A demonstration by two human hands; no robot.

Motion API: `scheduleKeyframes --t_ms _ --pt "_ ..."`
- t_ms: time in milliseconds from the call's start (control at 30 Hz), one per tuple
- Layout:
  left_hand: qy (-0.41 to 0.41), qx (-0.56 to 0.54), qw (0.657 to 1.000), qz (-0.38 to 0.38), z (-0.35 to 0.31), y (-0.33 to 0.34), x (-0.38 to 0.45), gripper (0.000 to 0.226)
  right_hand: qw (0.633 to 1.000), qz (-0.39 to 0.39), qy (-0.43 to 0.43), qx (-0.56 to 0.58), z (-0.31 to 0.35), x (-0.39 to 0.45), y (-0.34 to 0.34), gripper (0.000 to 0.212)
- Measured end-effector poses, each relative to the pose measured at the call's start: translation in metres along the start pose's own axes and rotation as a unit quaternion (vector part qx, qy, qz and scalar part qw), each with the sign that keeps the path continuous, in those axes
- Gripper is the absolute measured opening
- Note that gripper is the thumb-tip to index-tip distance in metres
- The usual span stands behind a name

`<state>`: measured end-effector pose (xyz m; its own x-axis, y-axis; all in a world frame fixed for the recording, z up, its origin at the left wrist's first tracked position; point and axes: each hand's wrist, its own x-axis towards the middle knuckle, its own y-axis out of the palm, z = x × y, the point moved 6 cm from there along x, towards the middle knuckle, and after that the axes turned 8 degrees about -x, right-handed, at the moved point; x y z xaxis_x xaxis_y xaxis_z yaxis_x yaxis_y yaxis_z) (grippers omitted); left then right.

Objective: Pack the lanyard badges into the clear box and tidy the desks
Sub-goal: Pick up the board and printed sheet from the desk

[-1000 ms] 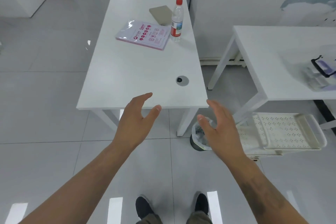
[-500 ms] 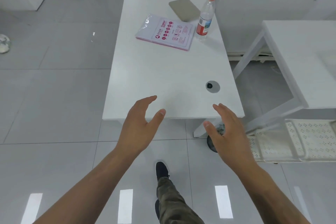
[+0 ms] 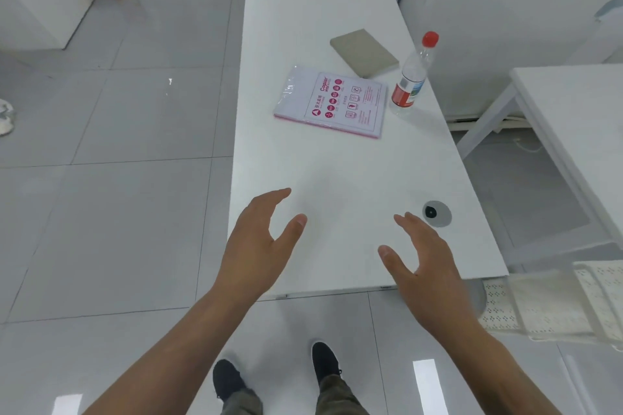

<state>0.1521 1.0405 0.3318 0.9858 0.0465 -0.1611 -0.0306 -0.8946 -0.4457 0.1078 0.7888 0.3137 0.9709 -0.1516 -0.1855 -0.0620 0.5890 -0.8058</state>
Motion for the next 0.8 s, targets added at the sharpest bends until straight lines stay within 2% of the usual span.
scheduleKeyframes --t_ms 200,500,800 --pt "0.027 0.02 0.998 0.057 0.024 -0.043 0.057 0.047 0.998 -0.027 0.051 0.011 0.046 0.017 0.042 0.055" --pt "0.102 0.059 0.973 0.199 0.035 -0.106 0.139 0.045 0.968 -0.142 0.198 0.059 0.125 0.006 0.092 0.054" --pt "0.151 0.074 0.937 0.306 0.032 -0.107 0.189 0.045 0.924 -0.196 0.315 0.091 0.154 -0.018 0.132 0.053"
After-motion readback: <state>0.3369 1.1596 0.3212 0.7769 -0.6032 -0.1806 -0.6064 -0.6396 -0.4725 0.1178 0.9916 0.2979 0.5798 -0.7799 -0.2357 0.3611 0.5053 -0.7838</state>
